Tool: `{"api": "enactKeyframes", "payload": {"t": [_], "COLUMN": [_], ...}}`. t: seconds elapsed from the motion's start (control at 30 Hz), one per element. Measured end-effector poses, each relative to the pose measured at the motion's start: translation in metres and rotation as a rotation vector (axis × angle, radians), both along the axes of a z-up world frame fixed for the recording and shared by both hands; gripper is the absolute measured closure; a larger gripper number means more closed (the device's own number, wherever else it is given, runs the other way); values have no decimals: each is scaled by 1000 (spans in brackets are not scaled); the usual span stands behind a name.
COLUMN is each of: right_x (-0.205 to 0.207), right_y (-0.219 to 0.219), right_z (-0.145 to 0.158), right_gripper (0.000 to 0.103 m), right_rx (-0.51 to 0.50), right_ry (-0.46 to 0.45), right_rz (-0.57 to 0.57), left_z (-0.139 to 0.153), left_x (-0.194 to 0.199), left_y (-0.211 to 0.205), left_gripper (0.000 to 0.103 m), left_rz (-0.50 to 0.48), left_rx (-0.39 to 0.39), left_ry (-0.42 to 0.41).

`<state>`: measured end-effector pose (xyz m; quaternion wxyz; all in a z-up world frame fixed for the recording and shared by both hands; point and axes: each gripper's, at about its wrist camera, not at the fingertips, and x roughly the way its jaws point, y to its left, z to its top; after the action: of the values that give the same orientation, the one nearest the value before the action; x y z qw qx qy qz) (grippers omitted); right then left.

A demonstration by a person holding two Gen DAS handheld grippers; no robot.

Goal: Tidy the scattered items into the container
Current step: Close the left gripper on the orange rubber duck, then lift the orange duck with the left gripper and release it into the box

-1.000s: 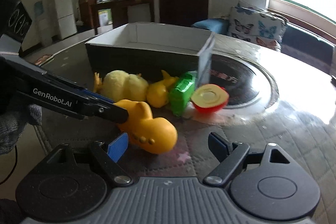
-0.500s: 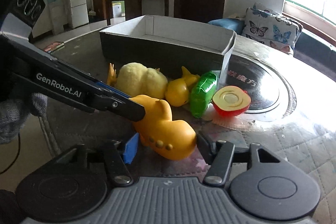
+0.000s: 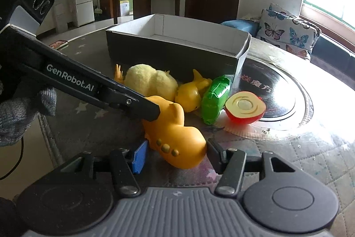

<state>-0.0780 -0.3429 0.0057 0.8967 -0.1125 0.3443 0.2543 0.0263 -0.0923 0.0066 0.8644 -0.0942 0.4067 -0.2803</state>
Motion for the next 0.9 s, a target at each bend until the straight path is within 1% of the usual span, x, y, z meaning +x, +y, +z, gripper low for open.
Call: {"api": "enactKeyframes", "payload": {"t": [0.17,0.37,0.5,0.6,0.73,0.9], "right_x": [4,0,-4,-8,-11,-5], "right_y": [2,1,0,-1,-1,2], "right_z": [-3,0,2,5,16,37], "right_gripper": [43,47,49,49,49,49], "right_rx": [8,17,26,31,37,41], "right_ry": [-5,-7,-8,-12,-43,-103], "right_rz": [-5,-19,-31,-39,-49,-53], "left_z": [-3,-1,2,7,18,43], "left_x": [3,2,-2,-7,-9,-3], "left_y": [4,3,4,4,5,8], "left_gripper": [66,68,71,72,72,72], "left_rz": [7,-4,-8,-16,-11,2], "left_rx": [-29,-21,-17,-20,-30,-42], "left_ry": [14,0,-15,-33,-65,-136]}}
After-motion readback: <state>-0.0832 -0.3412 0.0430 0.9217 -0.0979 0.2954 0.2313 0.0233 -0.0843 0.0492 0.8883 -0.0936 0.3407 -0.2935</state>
